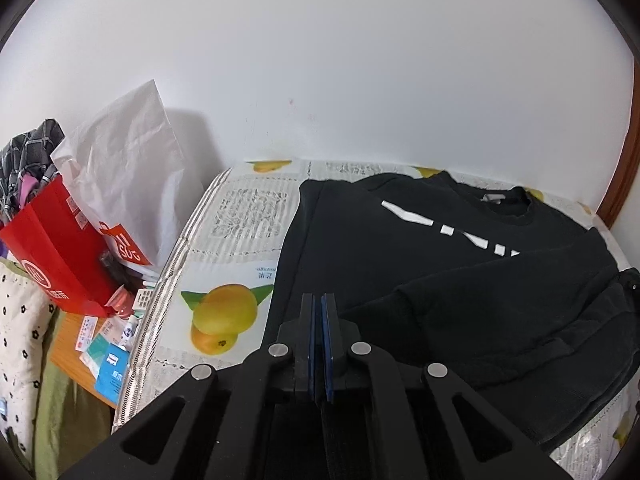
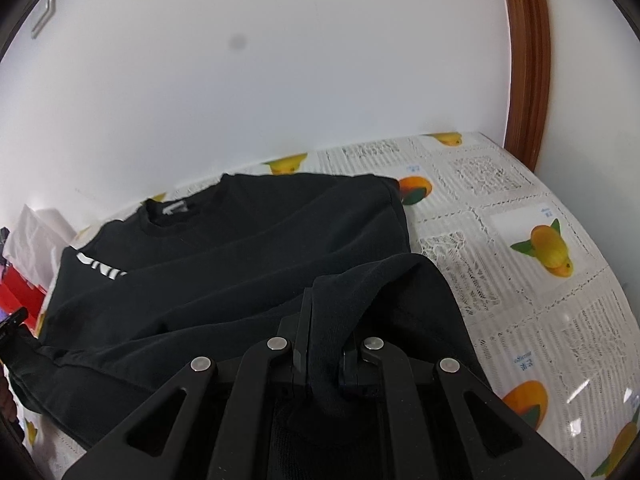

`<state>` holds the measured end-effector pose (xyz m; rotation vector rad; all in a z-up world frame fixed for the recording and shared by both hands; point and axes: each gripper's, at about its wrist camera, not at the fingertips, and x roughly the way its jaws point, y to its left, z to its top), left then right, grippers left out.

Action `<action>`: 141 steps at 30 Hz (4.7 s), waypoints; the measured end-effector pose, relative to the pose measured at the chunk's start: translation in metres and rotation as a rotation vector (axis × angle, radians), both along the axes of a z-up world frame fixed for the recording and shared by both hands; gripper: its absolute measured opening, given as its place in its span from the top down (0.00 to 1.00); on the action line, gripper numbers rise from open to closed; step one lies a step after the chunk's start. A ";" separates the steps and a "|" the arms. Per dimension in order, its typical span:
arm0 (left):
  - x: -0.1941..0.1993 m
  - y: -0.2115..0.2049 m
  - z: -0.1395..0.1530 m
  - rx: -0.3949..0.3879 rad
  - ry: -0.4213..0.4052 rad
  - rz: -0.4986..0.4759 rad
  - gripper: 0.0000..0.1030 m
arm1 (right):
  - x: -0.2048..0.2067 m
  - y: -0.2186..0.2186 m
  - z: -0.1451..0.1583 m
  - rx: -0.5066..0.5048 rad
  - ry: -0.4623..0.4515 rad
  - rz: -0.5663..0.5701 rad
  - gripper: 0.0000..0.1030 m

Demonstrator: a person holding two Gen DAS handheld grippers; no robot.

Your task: Fold small clothes

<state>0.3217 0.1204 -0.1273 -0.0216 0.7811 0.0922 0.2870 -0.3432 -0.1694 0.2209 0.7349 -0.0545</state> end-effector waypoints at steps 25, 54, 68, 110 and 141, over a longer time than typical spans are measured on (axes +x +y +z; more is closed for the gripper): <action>-0.100 0.051 -0.009 -0.141 0.055 -0.023 0.54 | -0.118 -0.044 0.006 -0.099 0.064 -0.032 0.54; -0.121 0.040 -0.036 -0.222 0.151 -0.098 0.88 | -0.118 -0.049 -0.019 0.049 0.091 0.025 0.84; -0.222 0.013 -0.032 -0.201 0.169 -0.129 0.87 | -0.225 -0.060 -0.019 -0.013 0.099 0.037 0.84; -0.230 -0.027 0.004 -0.258 0.057 -0.250 0.91 | -0.244 -0.022 -0.003 -0.001 0.016 0.030 0.80; -0.125 -0.038 0.022 -0.277 0.010 -0.247 0.92 | -0.226 -0.043 0.010 0.053 0.070 0.024 0.75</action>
